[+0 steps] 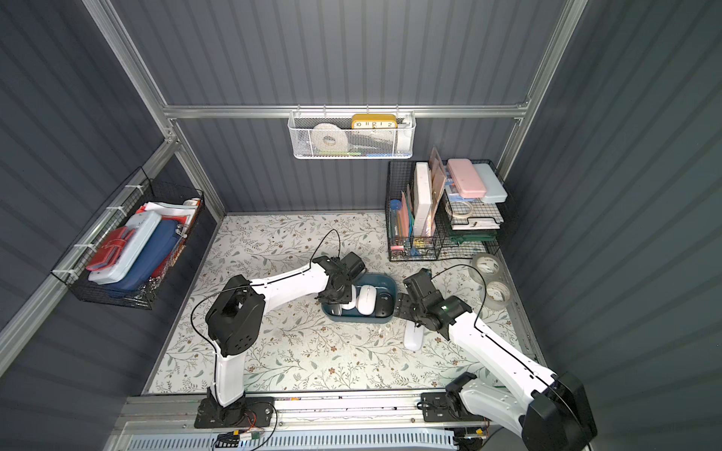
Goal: Take out the mouse from the storage box
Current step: Pick up the mouse from the storage box.
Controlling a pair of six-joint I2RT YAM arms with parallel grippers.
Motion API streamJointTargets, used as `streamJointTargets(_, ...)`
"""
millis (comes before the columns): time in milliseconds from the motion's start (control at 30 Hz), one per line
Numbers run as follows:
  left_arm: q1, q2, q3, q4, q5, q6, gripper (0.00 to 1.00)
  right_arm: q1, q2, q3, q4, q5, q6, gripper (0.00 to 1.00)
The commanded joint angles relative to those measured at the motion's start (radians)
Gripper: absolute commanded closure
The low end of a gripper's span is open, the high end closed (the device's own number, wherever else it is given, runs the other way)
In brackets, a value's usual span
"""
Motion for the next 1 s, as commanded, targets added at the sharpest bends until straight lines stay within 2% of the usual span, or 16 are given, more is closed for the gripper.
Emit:
streamJointTargets(0,-0.01,0.023,0.022,-0.041,-0.021,-0.007,0.62,0.004,0.002,-0.01,0.018,0.0,-0.01,0.2)
streamJointTargets(133,-0.022,0.003,0.02,-0.055,-0.054,-0.015,0.68,0.004,0.001,-0.006,0.021,0.001,-0.01,0.2)
streamJointTargets(367,-0.034,-0.016,0.02,-0.071,-0.097,-0.021,0.73,0.004,0.016,0.005,0.02,-0.002,-0.012,0.2)
streamJointTargets(633,-0.035,0.022,0.023,-0.094,-0.1,-0.029,0.67,0.004,0.022,0.01,0.015,0.005,-0.011,0.19)
streamJointTargets(967,-0.035,0.057,0.026,-0.089,-0.092,-0.026,0.67,0.004,0.024,0.004,0.012,0.013,-0.007,0.18)
